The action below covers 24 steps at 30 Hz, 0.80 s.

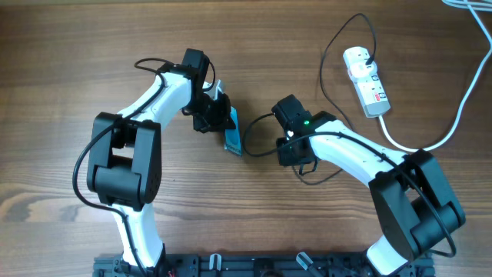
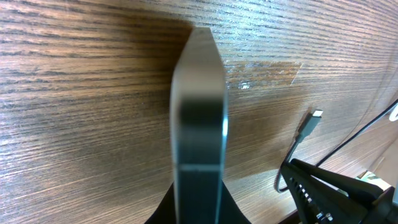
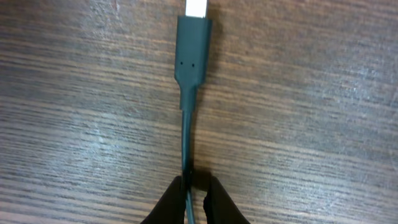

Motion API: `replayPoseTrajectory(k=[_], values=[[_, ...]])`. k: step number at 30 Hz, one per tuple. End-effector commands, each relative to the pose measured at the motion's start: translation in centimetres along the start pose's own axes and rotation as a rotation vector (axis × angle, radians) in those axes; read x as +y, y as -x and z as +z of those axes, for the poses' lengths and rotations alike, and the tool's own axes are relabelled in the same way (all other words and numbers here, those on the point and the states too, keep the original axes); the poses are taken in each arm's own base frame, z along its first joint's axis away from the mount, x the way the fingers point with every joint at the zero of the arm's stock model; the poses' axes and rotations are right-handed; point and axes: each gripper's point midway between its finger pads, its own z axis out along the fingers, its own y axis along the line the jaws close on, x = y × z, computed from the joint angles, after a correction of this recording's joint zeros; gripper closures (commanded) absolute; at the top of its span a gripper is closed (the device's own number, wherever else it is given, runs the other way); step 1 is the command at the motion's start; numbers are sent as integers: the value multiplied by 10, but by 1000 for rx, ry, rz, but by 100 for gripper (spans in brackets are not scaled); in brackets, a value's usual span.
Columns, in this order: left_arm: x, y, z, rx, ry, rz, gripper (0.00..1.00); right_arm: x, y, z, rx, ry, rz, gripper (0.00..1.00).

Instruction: Plug charger to phone and switch on socket

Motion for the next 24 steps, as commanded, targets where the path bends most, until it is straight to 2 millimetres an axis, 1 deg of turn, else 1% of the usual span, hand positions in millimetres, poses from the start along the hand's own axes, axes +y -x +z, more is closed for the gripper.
replayPoseTrajectory(k=[1, 4, 6, 8, 11, 12, 13, 14, 15, 16, 17, 22, 24], values=[[-8, 1, -8, -17, -17, 7, 96, -19, -23, 11, 74, -86, 23, 85], [-8, 1, -8, -17, -17, 7, 96, -29, -30, 9, 94, -137, 40, 84], [-8, 1, -8, -17, -17, 7, 96, -37, -38, 7, 126, -182, 63, 84], [-8, 1, -8, -17, -17, 7, 96, -40, -45, 5, 152, -194, 64, 83], [-8, 2, -8, -17, -17, 7, 96, -41, -48, 5, 162, -200, 72, 73], [-8, 2, -8, -17, -17, 7, 96, -41, -46, 5, 156, -197, 71, 70], [-8, 2, -8, -17, -17, 7, 96, -39, -43, 6, 145, -191, 71, 61], [-8, 2, -8, -17, -17, 7, 96, -37, -39, 7, 127, -182, 65, 47], [-8, 2, -8, -17, -17, 7, 96, -34, -32, 8, 99, -164, 49, 42], [-8, 2, -8, -17, -17, 7, 96, -29, -20, 10, 54, -142, 26, 41], [-8, 2, -8, -18, -17, 7, 96, -26, -14, 10, 31, -131, 12, 39], [-8, 2, -8, -17, -17, 7, 96, -19, 6, 11, -50, -102, 14, 39], [-8, 2, -8, -17, -17, 7, 96, -23, 10, 10, -73, -129, 16, 39]])
